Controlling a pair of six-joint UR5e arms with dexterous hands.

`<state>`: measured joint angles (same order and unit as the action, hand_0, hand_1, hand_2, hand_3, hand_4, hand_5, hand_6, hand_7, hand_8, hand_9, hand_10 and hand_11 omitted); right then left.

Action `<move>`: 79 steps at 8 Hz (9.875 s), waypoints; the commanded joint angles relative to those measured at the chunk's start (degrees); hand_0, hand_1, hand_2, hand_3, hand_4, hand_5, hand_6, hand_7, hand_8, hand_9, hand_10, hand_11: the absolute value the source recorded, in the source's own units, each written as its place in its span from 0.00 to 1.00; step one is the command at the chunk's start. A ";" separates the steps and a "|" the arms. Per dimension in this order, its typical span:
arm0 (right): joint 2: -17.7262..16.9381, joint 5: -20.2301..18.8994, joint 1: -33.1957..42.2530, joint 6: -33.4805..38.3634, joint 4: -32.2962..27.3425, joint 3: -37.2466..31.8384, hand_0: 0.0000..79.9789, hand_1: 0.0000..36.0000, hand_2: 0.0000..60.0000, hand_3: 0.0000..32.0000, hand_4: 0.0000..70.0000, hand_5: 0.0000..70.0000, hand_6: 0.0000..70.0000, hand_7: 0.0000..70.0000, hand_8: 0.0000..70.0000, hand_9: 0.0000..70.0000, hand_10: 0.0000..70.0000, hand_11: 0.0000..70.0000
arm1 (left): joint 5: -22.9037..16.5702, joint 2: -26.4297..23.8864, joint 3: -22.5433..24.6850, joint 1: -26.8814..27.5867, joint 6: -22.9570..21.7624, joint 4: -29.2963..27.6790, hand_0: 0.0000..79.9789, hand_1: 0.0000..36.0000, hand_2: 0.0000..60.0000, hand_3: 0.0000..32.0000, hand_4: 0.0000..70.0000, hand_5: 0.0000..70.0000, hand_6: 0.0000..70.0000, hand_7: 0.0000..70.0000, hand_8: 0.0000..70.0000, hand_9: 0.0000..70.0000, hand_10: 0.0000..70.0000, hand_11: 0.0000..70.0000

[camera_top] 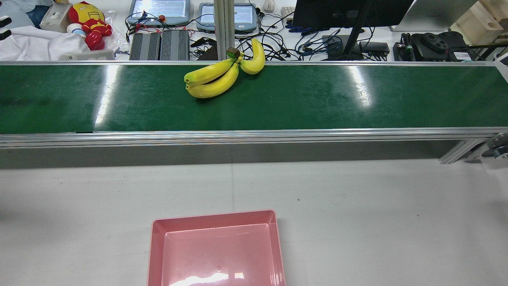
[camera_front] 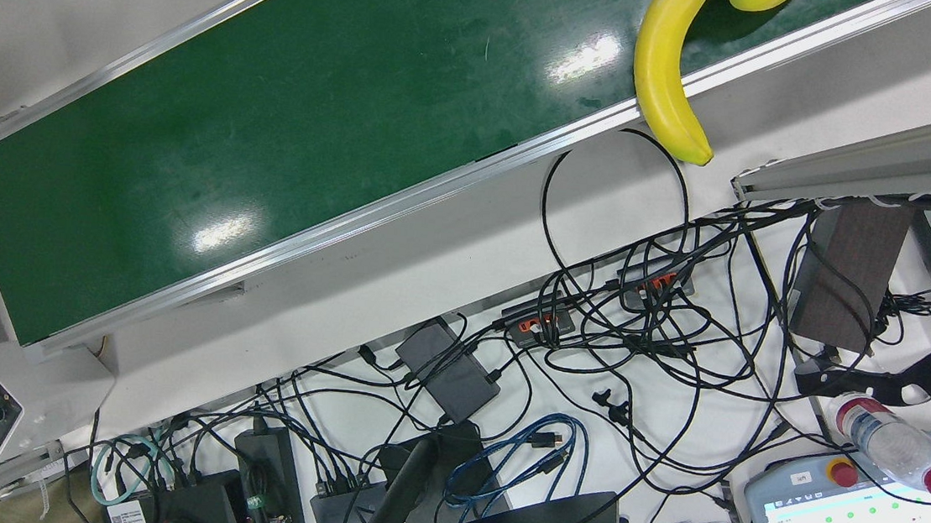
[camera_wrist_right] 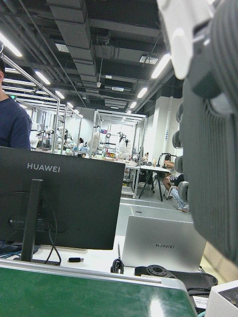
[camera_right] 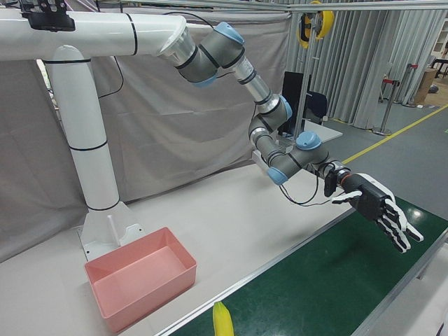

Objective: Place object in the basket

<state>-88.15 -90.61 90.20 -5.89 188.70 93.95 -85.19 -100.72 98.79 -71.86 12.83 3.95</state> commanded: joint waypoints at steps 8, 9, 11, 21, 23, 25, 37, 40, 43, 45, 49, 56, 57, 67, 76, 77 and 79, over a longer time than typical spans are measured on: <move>0.00 0.00 -0.02 0.00 0.00 0.00 0.00 0.00 0.00 0.00 0.00 0.00 0.00 0.00 0.00 0.00 0.00 0.00 | 0.20 -0.18 0.17 0.06 0.53 1.84 0.73 0.47 0.00 0.48 0.08 0.26 0.00 0.09 0.13 0.13 0.05 0.11; 0.00 0.00 -0.02 0.00 0.00 0.00 0.00 0.00 0.00 0.00 0.00 0.00 0.00 0.00 0.00 0.00 0.00 0.00 | 0.37 -0.35 0.26 0.06 0.79 2.46 0.76 0.49 0.00 0.57 0.05 0.25 0.00 0.09 0.13 0.13 0.05 0.11; 0.00 0.00 0.06 0.00 0.00 0.00 0.00 0.00 0.00 0.00 0.00 0.00 0.00 0.00 0.00 0.00 0.00 0.00 | 0.46 -1.84 0.87 0.06 3.58 5.96 0.80 0.56 0.00 0.62 0.03 0.26 0.00 0.09 0.14 0.14 0.05 0.11; 0.00 0.00 0.06 0.00 0.00 0.09 0.00 0.00 0.00 0.00 0.00 0.00 0.00 0.00 0.00 0.00 0.00 0.00 | 0.46 -11.76 4.82 0.85 20.34 18.60 0.76 0.52 0.00 0.58 0.04 0.25 0.00 0.09 0.13 0.13 0.04 0.10; 0.00 0.00 0.06 0.00 0.00 0.09 0.00 0.00 0.00 0.00 0.00 0.00 0.00 0.00 0.00 0.00 0.00 0.00 | 0.55 -13.26 7.12 3.64 21.45 22.22 0.76 0.54 0.00 0.51 0.06 0.27 0.00 0.09 0.14 0.13 0.04 0.10; 0.00 0.00 0.06 0.00 0.00 0.09 0.00 0.00 0.00 0.00 0.00 0.00 0.00 0.00 0.00 0.00 0.00 0.00 | 0.64 -16.42 7.12 6.64 24.15 26.35 0.77 0.56 0.00 0.57 0.03 0.27 0.00 0.09 0.14 0.13 0.04 0.09; 0.00 0.00 0.06 0.00 0.00 0.09 0.00 0.00 0.00 0.00 0.00 0.00 0.00 0.00 0.00 0.00 0.00 0.00 | 11.79 -26.37 6.59 18.51 36.64 44.56 0.75 0.73 0.31 0.45 0.04 0.32 0.00 0.09 0.14 0.13 0.04 0.10; 0.00 0.00 0.06 0.00 0.00 0.09 0.00 0.00 0.00 0.00 0.00 0.00 0.00 0.00 0.00 0.00 0.00 0.00 | 13.03 -26.46 4.59 18.69 37.87 43.78 0.75 0.74 0.39 0.41 0.05 0.34 0.01 0.10 0.14 0.14 0.04 0.10; 0.00 0.00 0.06 0.00 0.00 0.09 0.00 0.00 0.00 0.00 0.00 0.00 0.00 0.00 0.00 0.00 0.00 0.00 | 12.94 -26.46 -0.24 18.69 38.59 41.23 0.72 0.73 0.43 0.50 0.00 0.33 0.01 0.10 0.14 0.14 0.04 0.09; 0.00 0.00 0.06 0.00 0.00 0.09 0.00 0.00 0.00 0.00 0.00 0.00 0.00 0.00 0.00 0.00 0.00 0.00 | 12.94 -26.37 -1.40 18.69 38.67 40.87 0.66 0.77 0.76 0.51 0.00 0.32 0.00 0.09 0.14 0.13 0.03 0.09; 0.00 0.00 0.06 0.00 0.00 0.00 0.00 0.00 0.00 0.00 0.00 0.00 0.00 0.00 0.00 0.00 0.00 0.00 | 13.90 -25.85 -3.78 21.06 43.77 39.55 0.63 0.89 1.00 0.13 0.16 0.46 0.04 0.20 0.22 0.27 0.13 0.22; 0.00 0.00 0.06 -0.09 0.00 0.00 0.00 0.00 0.00 0.00 0.00 0.00 0.00 0.00 0.00 0.00 0.00 0.00 | 20.24 -25.84 -1.34 20.89 44.91 40.87 0.72 1.00 1.00 0.00 0.86 1.00 1.00 1.00 1.00 1.00 0.92 1.00; 0.00 0.00 0.06 0.00 0.00 0.09 0.00 0.00 0.00 0.00 0.00 0.00 0.00 0.00 0.00 0.00 0.00 0.00 | 20.24 -25.84 2.51 20.45 44.74 43.05 0.71 0.97 1.00 0.00 0.91 1.00 1.00 1.00 1.00 1.00 0.93 1.00; 0.00 0.00 0.06 0.00 0.00 0.00 0.00 0.00 0.00 0.00 0.00 0.00 0.00 0.00 0.00 0.00 0.00 0.00 | -9.18 -25.14 26.88 24.45 36.92 53.95 0.66 0.77 1.00 0.00 0.92 1.00 1.00 1.00 1.00 1.00 0.92 1.00; 0.00 0.00 -0.02 0.00 0.00 -0.09 0.00 0.00 0.00 0.00 0.00 0.00 0.00 0.00 0.00 0.00 0.00 0.00 | 0.71 -24.79 26.63 53.75 37.27 55.91 0.69 0.68 1.00 0.00 0.95 1.00 1.00 1.00 1.00 1.00 0.85 1.00; 0.00 0.00 -0.02 0.00 0.00 -0.09 0.00 0.00 0.00 0.00 0.00 0.00 0.00 0.00 0.00 0.00 0.00 0.00 | 1.16 -24.70 26.63 53.76 37.18 55.81 0.64 0.41 0.90 0.00 0.77 1.00 1.00 1.00 0.99 1.00 0.68 0.96; 0.00 0.00 -0.02 0.00 0.00 -0.09 0.00 0.00 0.00 0.00 0.00 0.00 0.00 0.00 0.00 0.00 0.00 0.00 | 0.90 -24.61 26.80 53.50 37.18 56.08 0.53 0.19 0.47 0.00 0.40 0.88 0.44 0.75 0.61 0.72 0.36 0.51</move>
<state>-88.15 -90.62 90.18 -5.89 188.70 93.87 -84.58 -125.44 125.46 -18.46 50.04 59.92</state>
